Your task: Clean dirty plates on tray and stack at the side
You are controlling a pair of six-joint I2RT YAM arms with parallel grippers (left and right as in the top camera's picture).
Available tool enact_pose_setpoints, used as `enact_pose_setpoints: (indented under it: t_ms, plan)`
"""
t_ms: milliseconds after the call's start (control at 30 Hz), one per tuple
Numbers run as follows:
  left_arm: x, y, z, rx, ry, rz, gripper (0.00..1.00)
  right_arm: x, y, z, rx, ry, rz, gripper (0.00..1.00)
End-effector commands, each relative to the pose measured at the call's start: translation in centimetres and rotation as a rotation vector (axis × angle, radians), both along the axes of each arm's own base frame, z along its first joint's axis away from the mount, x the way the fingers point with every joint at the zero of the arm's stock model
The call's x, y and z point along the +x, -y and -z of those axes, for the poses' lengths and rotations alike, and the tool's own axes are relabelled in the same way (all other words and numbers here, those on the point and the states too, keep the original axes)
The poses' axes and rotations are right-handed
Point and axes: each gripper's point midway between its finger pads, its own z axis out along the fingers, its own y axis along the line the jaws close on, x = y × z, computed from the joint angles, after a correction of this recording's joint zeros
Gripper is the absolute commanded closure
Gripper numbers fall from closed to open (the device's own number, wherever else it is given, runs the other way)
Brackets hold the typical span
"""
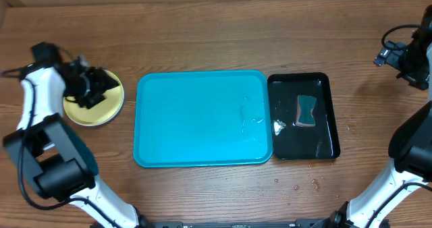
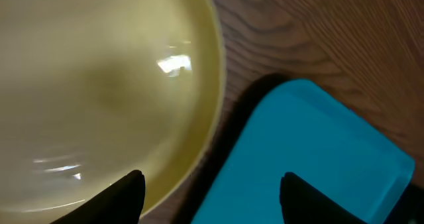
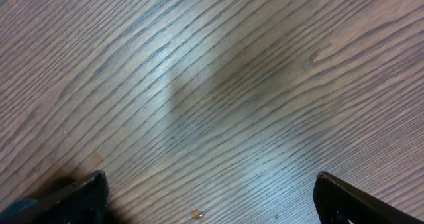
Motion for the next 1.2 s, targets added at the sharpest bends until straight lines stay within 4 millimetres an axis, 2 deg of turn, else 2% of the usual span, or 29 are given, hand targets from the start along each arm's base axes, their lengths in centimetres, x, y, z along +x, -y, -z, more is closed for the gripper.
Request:
enact_pose_setpoints:
  t_ms: [0, 33, 67, 267, 467, 1167]
  plan:
    - [1.1, 3.9, -0.1, -0.012, 0.028, 0.126, 0.33, 0.4, 0.3, -1.7, -0.024, 0.043, 0.005, 0.00]
    - [1.2, 4.7, -0.1, -0.013, 0.028, 0.146, 0.28, 0.4, 0.3, -1.7, -0.024, 0.043, 0.005, 0.00]
    - [1.3, 5.7, -0.1, -0.012, 0.027, 0.171, 0.00, 0.4, 0.3, -1.7, -0.025, 0.042, 0.005, 0.00]
    - [1.6, 9.8, 0.0, -0.009, 0.025, 0.270, 0.00, 0.4, 0.3, -1.7, -0.024, 0.043, 0.005, 0.00]
    - [1.6, 12.1, 0.0, -0.009, 0.024, 0.325, 0.00, 0.4, 0.3, -1.7, -0.025, 0.042, 0.005, 0.00]
    - [1.6, 12.5, 0.0, -0.009, 0.024, 0.333, 0.00, 0.4, 0.3, -1.7, -0.024, 0.043, 0.005, 0.00]
